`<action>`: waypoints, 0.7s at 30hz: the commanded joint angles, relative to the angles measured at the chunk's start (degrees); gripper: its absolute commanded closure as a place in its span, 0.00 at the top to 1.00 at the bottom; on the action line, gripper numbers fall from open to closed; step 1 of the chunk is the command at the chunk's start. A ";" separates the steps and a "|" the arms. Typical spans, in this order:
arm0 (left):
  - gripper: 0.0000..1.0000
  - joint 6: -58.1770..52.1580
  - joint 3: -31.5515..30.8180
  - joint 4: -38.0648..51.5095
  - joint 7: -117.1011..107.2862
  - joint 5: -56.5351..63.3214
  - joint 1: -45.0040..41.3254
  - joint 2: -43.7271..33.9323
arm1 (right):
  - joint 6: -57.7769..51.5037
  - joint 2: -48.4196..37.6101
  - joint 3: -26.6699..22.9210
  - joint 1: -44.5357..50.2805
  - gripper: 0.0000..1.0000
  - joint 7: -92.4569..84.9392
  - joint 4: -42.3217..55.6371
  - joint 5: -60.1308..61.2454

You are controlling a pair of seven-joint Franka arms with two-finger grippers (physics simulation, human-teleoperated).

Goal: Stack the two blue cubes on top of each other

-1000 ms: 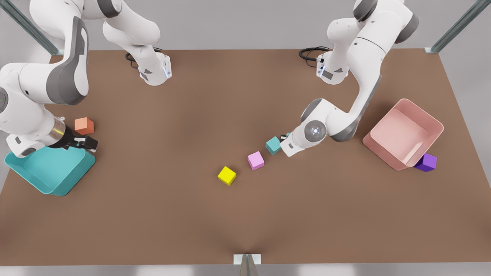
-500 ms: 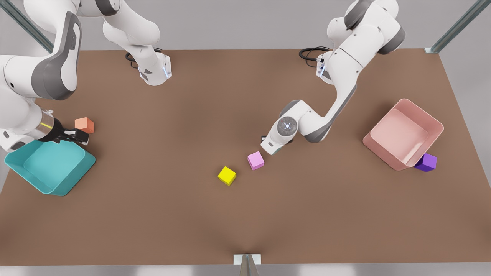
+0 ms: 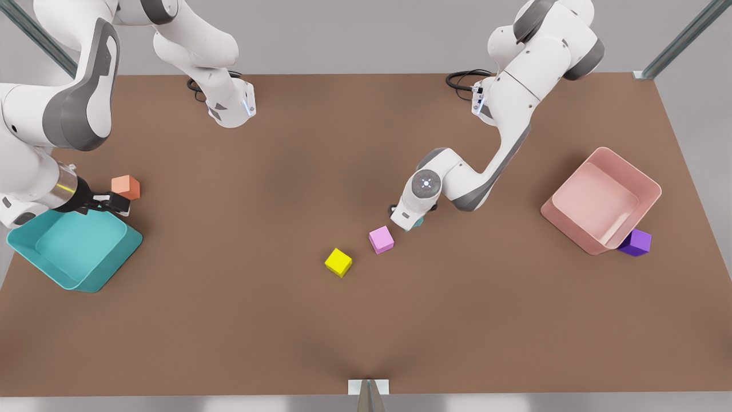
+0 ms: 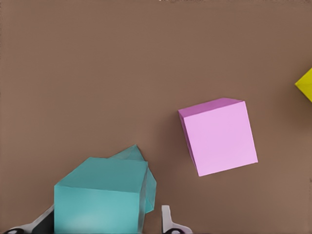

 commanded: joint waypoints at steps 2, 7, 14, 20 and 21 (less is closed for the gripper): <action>1.00 -2.31 -0.11 0.20 -7.52 0.19 0.33 -1.19 | 0.02 -0.09 0.00 0.02 1.00 -1.37 0.03 0.04; 1.00 -30.69 -0.72 17.59 -3.30 0.54 0.51 -4.36 | 0.02 -0.09 0.00 -0.07 1.00 -1.37 0.03 0.04; 1.00 -42.92 2.35 37.02 14.10 0.54 8.85 -4.45 | 0.11 0.00 0.00 -0.07 1.00 -1.37 0.03 0.04; 1.00 -43.12 31.97 32.04 50.58 -17.83 0.50 -17.00 | 0.02 0.00 0.00 0.02 1.00 -1.37 0.03 0.04; 1.00 -31.76 31.27 20.24 50.67 -18.09 1.56 -23.96 | 0.02 0.00 0.00 0.02 1.00 -1.37 0.03 0.04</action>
